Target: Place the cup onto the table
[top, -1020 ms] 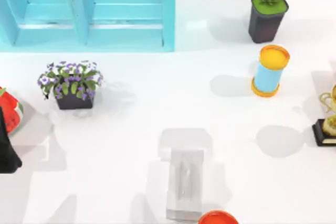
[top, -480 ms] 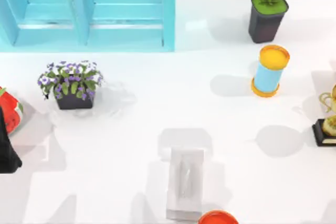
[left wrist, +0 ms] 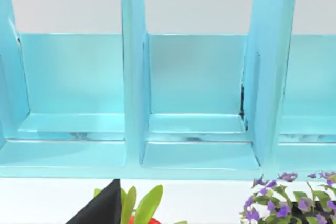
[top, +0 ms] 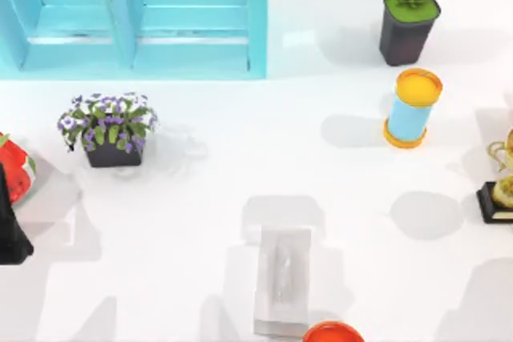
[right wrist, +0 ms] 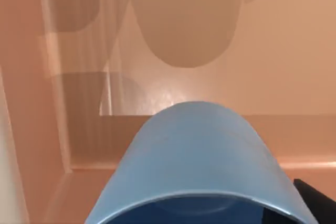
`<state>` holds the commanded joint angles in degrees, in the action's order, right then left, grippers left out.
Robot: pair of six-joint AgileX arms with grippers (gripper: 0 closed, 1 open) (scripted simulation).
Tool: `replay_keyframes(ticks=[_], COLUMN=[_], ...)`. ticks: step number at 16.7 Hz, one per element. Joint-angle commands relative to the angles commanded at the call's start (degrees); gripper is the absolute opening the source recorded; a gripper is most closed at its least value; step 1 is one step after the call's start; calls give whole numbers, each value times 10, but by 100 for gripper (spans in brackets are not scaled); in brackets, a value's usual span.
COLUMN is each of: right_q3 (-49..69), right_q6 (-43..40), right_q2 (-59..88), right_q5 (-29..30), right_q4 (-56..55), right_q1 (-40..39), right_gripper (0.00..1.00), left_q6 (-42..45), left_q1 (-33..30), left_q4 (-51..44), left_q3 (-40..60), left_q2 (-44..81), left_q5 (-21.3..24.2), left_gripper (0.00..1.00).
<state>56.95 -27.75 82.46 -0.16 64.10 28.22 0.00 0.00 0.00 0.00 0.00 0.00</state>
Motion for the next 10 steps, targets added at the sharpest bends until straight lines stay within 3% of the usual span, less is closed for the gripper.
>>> replay_keyframes(ticks=[10], right_q3=[25], right_q6=[69], right_q2=[-59], right_q5=[0], right_q4=[87], right_q1=[-70], right_gripper=[0], left_q6=[0], left_q1=[0], left_q4=[0], left_q3=[0], left_q2=[0], left_q5=[0], left_gripper=[100])
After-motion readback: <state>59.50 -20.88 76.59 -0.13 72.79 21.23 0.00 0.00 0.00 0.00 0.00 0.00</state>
